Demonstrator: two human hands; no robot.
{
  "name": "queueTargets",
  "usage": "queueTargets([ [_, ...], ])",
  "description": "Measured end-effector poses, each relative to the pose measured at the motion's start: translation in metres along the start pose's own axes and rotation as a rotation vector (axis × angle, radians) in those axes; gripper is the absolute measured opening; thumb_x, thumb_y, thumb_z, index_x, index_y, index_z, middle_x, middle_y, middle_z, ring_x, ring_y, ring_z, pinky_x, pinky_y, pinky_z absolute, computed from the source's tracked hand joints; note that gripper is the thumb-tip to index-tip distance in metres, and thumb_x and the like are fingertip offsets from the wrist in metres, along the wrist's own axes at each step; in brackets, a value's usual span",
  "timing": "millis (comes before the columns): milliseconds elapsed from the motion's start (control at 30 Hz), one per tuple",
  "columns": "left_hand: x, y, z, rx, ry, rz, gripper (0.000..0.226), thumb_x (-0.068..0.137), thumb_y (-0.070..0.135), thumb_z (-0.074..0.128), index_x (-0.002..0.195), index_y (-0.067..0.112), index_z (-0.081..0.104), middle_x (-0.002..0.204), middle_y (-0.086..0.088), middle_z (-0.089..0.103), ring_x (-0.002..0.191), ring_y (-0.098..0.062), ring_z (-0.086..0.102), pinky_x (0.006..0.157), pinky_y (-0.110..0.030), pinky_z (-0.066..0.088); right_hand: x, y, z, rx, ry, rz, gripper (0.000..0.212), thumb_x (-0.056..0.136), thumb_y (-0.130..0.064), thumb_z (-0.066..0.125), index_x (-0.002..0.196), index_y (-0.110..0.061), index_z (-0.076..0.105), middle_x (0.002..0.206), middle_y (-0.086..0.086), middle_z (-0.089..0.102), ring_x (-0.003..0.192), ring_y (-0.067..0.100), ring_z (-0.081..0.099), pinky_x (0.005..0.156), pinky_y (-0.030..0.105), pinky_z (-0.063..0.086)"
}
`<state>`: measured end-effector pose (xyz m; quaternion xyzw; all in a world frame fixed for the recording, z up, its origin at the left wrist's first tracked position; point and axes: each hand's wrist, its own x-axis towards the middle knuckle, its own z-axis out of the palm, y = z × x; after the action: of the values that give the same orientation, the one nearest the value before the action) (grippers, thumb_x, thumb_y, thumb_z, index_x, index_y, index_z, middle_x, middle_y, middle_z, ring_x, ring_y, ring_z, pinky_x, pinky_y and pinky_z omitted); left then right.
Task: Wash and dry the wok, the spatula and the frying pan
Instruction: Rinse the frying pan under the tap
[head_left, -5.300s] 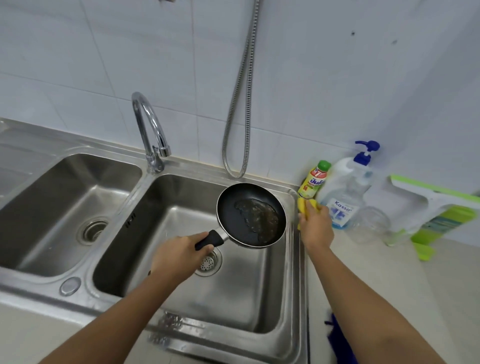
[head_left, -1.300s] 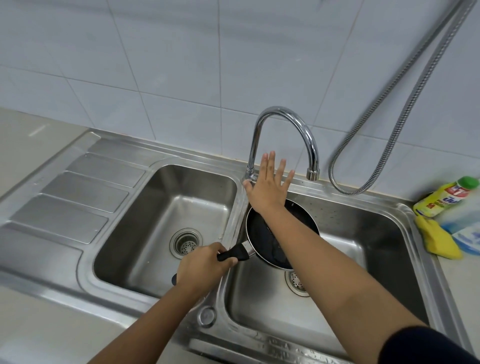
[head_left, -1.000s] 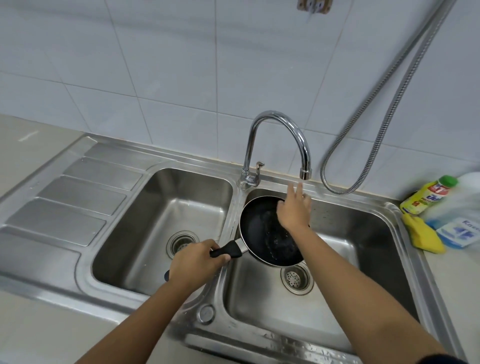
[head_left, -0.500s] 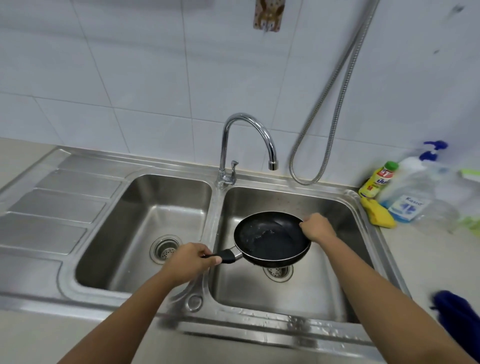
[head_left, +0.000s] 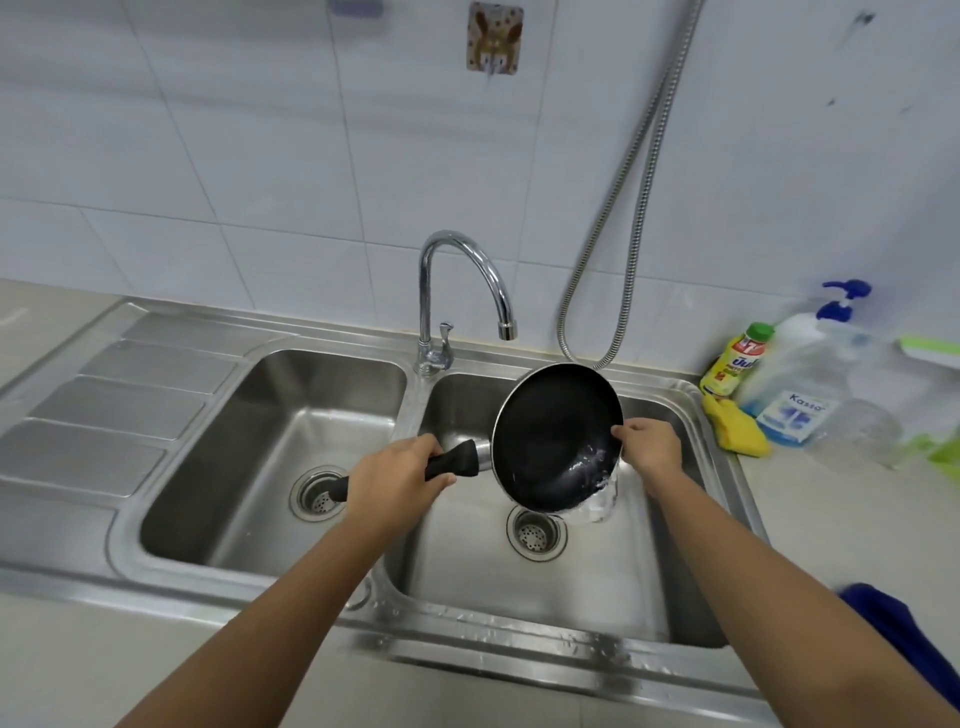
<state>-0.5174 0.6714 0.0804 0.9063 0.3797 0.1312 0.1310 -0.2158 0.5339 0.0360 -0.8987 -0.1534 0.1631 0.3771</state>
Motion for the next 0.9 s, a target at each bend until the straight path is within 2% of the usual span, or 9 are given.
queueTargets([
  [67, -0.005, 0.008, 0.002, 0.001, 0.068, 0.014, 0.026, 0.085, 0.048, 0.064, 0.099, 0.027, 0.059, 0.089, 0.008, 0.065, 0.080, -0.015, 0.060, 0.061, -0.026, 0.034, -0.003, 0.002, -0.009, 0.009, 0.028, -0.046, 0.025, 0.086, -0.021, 0.063, 0.065, -0.006, 0.066, 0.061, 0.004, 0.059, 0.064, 0.022, 0.054, 0.061, 0.032, 0.040],
  [133, -0.008, 0.014, 0.005, -0.011, 0.132, 0.006, 0.025, 0.083, 0.044, 0.068, 0.097, 0.025, 0.061, 0.085, 0.006, 0.065, 0.076, -0.017, 0.060, 0.061, -0.027, 0.033, -0.005, 0.001, -0.015, 0.033, 0.075, -0.108, 0.025, 0.086, -0.022, 0.061, 0.065, -0.010, 0.064, 0.063, 0.003, 0.063, 0.068, 0.024, 0.059, 0.063, 0.034, 0.044],
  [267, -0.015, 0.027, 0.011, -0.029, 0.242, 0.001, 0.025, 0.076, 0.032, 0.078, 0.089, 0.018, 0.062, 0.075, 0.001, 0.062, 0.068, -0.025, 0.058, 0.059, -0.030, 0.035, -0.014, -0.008, -0.028, 0.136, 0.199, -0.215, 0.020, 0.091, -0.021, 0.058, 0.075, -0.014, 0.067, 0.067, -0.001, 0.063, 0.070, 0.020, 0.058, 0.060, 0.029, 0.041],
  [367, -0.018, 0.044, 0.013, -0.049, 0.310, -0.037, 0.024, 0.077, 0.028, 0.078, 0.090, 0.018, 0.062, 0.078, 0.003, 0.062, 0.072, -0.023, 0.056, 0.063, -0.031, 0.034, -0.029, -0.013, -0.044, 0.266, 0.294, -0.272, 0.016, 0.094, -0.017, 0.056, 0.091, -0.014, 0.072, 0.076, -0.003, 0.063, 0.074, 0.016, 0.056, 0.061, 0.026, 0.035],
  [467, -0.022, 0.056, 0.021, -0.016, 0.281, -0.112, 0.024, 0.080, 0.035, 0.073, 0.098, 0.020, 0.066, 0.085, 0.005, 0.064, 0.081, -0.020, 0.057, 0.069, -0.032, 0.037, -0.031, 0.002, -0.047, 0.314, 0.307, -0.284, 0.016, 0.091, -0.010, 0.057, 0.096, -0.010, 0.072, 0.085, 0.001, 0.068, 0.080, 0.018, 0.058, 0.068, 0.023, 0.036],
  [600, -0.034, 0.068, 0.038, 0.122, 0.248, -0.064, 0.023, 0.080, 0.040, 0.073, 0.090, 0.019, 0.071, 0.075, 0.003, 0.059, 0.072, -0.019, 0.054, 0.062, -0.029, 0.030, -0.031, 0.023, -0.055, 0.316, 0.310, -0.240, 0.017, 0.093, -0.016, 0.058, 0.096, -0.009, 0.073, 0.088, 0.008, 0.071, 0.077, 0.016, 0.055, 0.065, 0.023, 0.034],
  [733, -0.043, 0.076, 0.043, 0.123, 0.277, -0.046, 0.023, 0.077, 0.037, 0.078, 0.087, 0.017, 0.072, 0.072, 0.003, 0.056, 0.069, -0.017, 0.050, 0.062, -0.028, 0.029, -0.035, 0.037, -0.068, 0.324, 0.324, -0.260, 0.018, 0.092, -0.017, 0.059, 0.101, -0.013, 0.073, 0.088, 0.003, 0.071, 0.079, 0.016, 0.058, 0.067, 0.023, 0.035],
  [833, -0.047, 0.082, 0.046, 0.112, 0.275, -0.050, 0.025, 0.077, 0.038, 0.077, 0.089, 0.017, 0.071, 0.076, 0.003, 0.054, 0.073, -0.017, 0.049, 0.067, -0.028, 0.030, -0.045, 0.040, -0.077, 0.370, 0.340, -0.204, 0.018, 0.091, -0.018, 0.060, 0.102, -0.016, 0.074, 0.084, -0.002, 0.067, 0.080, 0.015, 0.057, 0.065, 0.019, 0.033],
  [900, -0.049, 0.086, 0.046, 0.087, 0.269, -0.047, 0.025, 0.080, 0.039, 0.074, 0.090, 0.018, 0.068, 0.081, 0.004, 0.053, 0.076, -0.016, 0.048, 0.071, -0.029, 0.031, -0.053, 0.041, -0.084, 0.392, 0.373, -0.186, 0.021, 0.091, -0.019, 0.061, 0.107, -0.015, 0.074, 0.092, -0.001, 0.071, 0.085, 0.012, 0.058, 0.068, 0.016, 0.033],
])
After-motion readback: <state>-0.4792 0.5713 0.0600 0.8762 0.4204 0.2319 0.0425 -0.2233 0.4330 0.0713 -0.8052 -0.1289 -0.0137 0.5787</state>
